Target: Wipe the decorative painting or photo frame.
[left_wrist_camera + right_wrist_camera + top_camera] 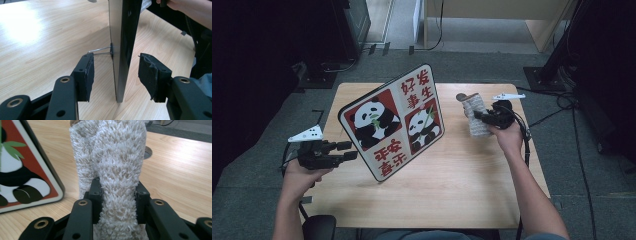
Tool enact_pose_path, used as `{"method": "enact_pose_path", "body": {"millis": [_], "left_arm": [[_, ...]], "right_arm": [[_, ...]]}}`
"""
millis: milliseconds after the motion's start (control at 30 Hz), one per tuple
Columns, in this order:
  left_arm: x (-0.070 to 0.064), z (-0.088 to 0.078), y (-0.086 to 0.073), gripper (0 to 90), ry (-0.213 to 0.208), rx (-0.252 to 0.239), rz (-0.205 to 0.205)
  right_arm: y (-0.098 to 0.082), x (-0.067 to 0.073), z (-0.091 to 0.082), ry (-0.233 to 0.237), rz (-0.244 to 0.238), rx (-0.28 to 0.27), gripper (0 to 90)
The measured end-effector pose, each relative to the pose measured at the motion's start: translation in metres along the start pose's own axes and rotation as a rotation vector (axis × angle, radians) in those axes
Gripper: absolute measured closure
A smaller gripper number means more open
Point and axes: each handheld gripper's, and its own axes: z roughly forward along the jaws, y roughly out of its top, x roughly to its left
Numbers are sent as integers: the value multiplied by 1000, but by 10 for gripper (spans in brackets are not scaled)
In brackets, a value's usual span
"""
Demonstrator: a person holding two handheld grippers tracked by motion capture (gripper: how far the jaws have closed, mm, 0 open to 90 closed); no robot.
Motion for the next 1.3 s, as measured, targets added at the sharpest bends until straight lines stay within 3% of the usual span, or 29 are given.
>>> {"method": "enact_pose_path", "body": {"millis": [367,500,633,967,1200,1300], "left_arm": [[7,0,-7,466,9,-14,-20],[4,2,-5,460,2,-21,-11],[4,3,-5,456,6,-17,-8],[5,4,-7,443,16,-12,-11],[5,4,-7,432,24,-8,-9],[5,3,-8,431,27,-11,-10]], "right_arm": [[-27,-26,-5,-74,19,30,682],[-40,-33,0,-82,40,42,681],[-49,-38,6,-100,27,40,673],[-57,-40,15,-98,8,59,608],[-55,-37,14,-91,8,55,443],[-54,-35,11,-87,1,47,417]]}}
